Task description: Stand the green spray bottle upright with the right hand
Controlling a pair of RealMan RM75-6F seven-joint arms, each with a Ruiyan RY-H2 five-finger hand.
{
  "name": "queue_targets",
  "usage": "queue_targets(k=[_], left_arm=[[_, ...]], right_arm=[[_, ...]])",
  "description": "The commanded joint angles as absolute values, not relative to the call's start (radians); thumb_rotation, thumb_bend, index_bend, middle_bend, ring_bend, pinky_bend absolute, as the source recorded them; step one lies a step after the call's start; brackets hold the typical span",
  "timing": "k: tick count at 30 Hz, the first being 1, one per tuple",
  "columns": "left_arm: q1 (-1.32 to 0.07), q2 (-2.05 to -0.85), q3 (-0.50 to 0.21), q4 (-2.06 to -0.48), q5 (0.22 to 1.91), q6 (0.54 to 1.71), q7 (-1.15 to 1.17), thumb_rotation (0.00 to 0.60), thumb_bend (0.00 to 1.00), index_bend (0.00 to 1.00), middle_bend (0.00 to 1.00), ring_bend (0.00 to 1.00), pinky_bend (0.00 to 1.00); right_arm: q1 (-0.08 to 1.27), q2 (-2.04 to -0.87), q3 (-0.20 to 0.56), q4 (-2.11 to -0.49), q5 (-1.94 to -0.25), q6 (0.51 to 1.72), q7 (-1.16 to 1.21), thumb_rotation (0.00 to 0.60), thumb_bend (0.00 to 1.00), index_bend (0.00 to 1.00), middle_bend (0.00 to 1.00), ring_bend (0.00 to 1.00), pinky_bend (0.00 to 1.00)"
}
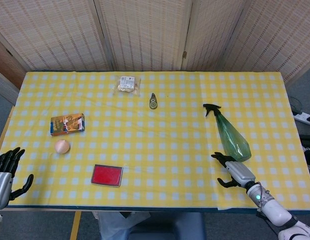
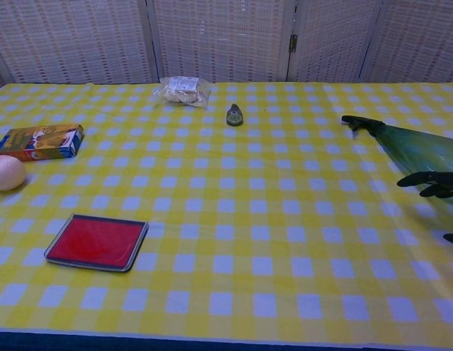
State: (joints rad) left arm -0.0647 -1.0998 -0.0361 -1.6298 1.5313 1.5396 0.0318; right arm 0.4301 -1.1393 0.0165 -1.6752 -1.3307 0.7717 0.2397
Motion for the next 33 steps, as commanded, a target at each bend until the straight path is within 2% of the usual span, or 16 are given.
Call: queue_targets(k=[1,9,23,28,33], left_arm=[[-0.066,-1.1,-0.038,-1.628,1.529,1.537,0.029,0.029,0.4,0.0,0.09,0.08,0.12],[-0.07,-1.104,-0.038,-1.624,1.527,1.529,0.033,0.03,0.4,0.0,0.09,0.08,0.12],[-0.074,-1.11,-0.037,-1.623,1.524,1.519,0.045,0.047,0.4,0.0,0.09,0.09,0.12],[-0.073,-1.109,-0.038,-1.623,1.521,1.521,0.041,0.046,0.4,0.0,0.09,0.09,0.12],[-0.076,-1.109,-0.038,-1.622,1.52,1.512,0.038,0.044,0.4,0.0,0.09,0.09,0.12]], right_arm=[[0.432,-1.131,0.015,-1.656,-1.311,0.77,0.234,0.6,0.47,0.0,0.0,0.07,0.0],[0.425,-1.095,0.02,-1.622,-1.248,0.783,0.202,0.6,0.48,0.0,0.0,0.07,0.0],[0.534,-1.08,0.069,-1.453,-1.029,0.649,0.087,0.6,0.48,0.0,0.0,0.07,0.0],[0.522,-1.009,0.095,-1.533,-1.067,0.628,0.178,0.6,0.48,0.0,0.0,0.07,0.0],[0.487,-0.956,0.124,-1.591,-1.172,0.689,0.278,0.6,0.48,0.0,0.0,0.07,0.0]])
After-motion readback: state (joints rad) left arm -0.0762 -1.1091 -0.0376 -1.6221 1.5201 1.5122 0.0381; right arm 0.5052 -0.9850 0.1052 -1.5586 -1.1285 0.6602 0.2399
